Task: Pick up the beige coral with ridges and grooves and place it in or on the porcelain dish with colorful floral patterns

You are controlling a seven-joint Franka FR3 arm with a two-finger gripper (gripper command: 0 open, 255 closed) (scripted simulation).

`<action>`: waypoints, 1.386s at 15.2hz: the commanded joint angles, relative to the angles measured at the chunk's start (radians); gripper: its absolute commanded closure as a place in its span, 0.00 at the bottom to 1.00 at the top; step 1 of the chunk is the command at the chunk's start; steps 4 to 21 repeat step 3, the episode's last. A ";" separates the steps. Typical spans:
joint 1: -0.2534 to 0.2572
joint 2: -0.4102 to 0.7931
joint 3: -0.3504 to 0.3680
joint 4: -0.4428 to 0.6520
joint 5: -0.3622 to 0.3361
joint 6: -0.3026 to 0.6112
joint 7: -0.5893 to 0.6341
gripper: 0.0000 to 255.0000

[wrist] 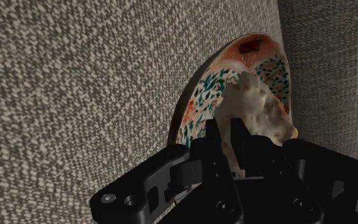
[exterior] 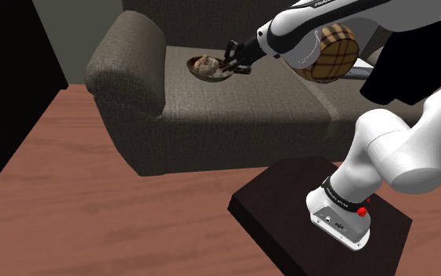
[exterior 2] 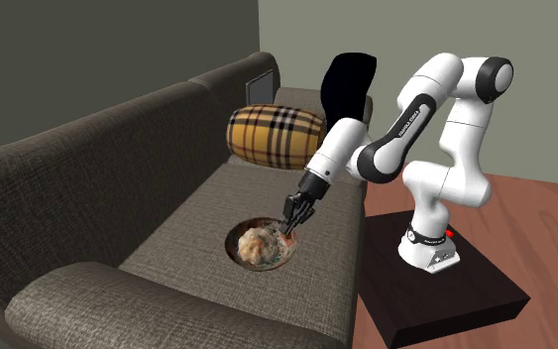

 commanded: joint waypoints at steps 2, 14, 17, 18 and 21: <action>0.001 0.000 0.000 -0.002 0.001 0.001 0.000 1.00; 0.000 0.000 0.001 -0.003 0.000 0.001 0.000 1.00; 0.000 0.000 0.001 -0.003 0.000 0.001 0.000 1.00; 0.000 0.000 0.001 -0.003 0.000 0.001 0.000 1.00; 0.000 0.000 0.001 -0.003 0.000 0.001 0.000 1.00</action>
